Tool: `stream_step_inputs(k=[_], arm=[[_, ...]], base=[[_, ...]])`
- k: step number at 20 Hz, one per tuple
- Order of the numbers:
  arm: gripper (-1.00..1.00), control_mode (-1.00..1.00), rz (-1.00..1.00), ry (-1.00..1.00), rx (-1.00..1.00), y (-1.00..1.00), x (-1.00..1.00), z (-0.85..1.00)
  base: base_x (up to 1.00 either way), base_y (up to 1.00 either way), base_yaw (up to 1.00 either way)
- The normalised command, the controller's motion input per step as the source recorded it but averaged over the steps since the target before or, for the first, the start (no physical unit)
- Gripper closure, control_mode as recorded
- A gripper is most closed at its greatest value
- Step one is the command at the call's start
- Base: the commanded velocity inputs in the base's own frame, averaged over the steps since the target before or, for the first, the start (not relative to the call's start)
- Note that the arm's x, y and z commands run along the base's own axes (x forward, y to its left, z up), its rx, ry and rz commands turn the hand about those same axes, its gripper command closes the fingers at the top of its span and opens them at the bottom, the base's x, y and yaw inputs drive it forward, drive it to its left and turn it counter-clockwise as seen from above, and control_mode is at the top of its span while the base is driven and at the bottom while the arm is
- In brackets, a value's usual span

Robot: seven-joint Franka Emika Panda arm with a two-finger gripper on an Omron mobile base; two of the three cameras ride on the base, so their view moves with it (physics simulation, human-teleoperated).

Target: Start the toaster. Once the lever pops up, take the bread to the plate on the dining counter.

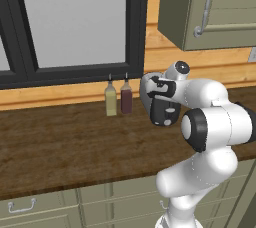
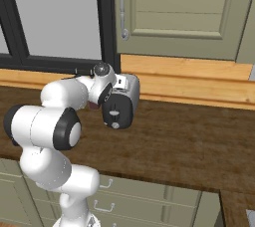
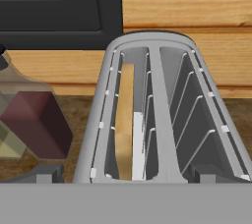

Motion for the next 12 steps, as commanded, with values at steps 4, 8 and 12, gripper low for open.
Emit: stream_step_inputs(k=[4, 8, 12], arm=[[-1.0, -1.0, 0.0, 0.0, 0.0, 0.0, 0.0, 0.0], [-1.0, -1.0, 0.0, 0.0, 0.0, 0.0, 0.0, 0.0], [-1.0, -1.0, 0.0, 0.0, 0.0, 0.0, 0.0, 0.0]], base=[[0.0, 0.0, 0.0], [0.0, 0.0, 0.0], [0.0, 0.0, 0.0]])
